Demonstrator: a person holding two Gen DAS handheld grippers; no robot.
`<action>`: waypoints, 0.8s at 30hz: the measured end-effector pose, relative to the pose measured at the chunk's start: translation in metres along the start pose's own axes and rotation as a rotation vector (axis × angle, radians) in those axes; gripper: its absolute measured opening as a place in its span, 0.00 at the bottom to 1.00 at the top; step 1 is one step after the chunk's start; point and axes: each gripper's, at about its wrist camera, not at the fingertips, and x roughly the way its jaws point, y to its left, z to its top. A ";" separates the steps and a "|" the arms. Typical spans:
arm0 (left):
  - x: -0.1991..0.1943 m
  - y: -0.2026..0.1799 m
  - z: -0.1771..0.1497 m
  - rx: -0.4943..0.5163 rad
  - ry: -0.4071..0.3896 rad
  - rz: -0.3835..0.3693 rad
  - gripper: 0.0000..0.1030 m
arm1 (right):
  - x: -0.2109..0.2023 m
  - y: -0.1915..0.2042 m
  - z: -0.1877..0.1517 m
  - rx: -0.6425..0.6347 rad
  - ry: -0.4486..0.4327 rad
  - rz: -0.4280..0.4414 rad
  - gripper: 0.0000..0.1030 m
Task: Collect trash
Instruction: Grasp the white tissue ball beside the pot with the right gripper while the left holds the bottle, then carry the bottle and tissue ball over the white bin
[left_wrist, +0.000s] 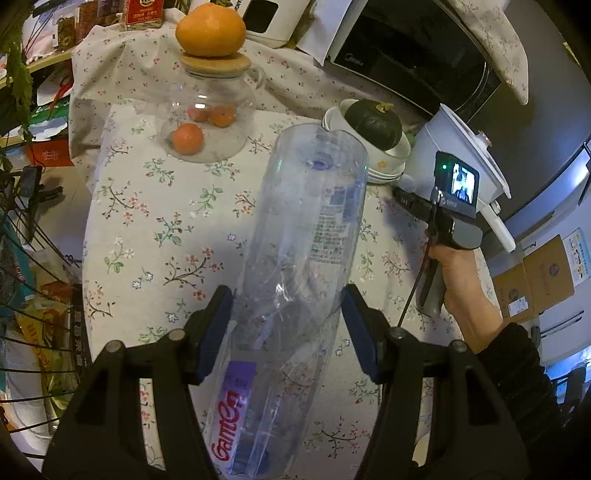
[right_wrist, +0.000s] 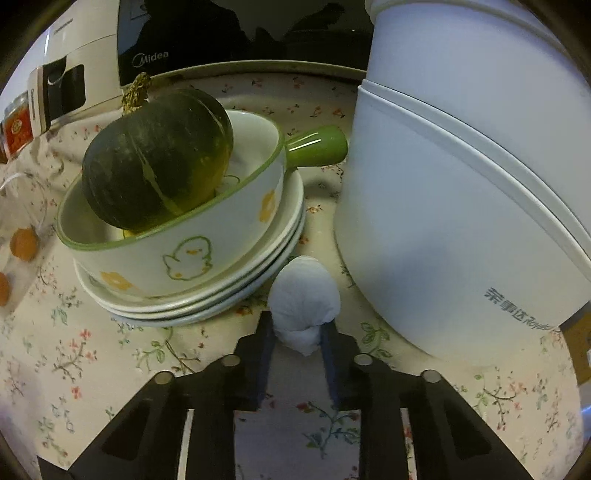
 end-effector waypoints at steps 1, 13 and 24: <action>0.000 0.001 0.000 -0.004 0.000 -0.002 0.60 | -0.001 -0.001 -0.001 -0.003 0.004 -0.007 0.20; 0.000 -0.016 -0.006 -0.004 0.014 -0.073 0.60 | -0.072 -0.021 -0.029 -0.060 0.013 0.015 0.18; 0.006 -0.057 -0.027 0.042 0.060 -0.152 0.60 | -0.179 -0.055 -0.089 -0.087 0.041 0.134 0.18</action>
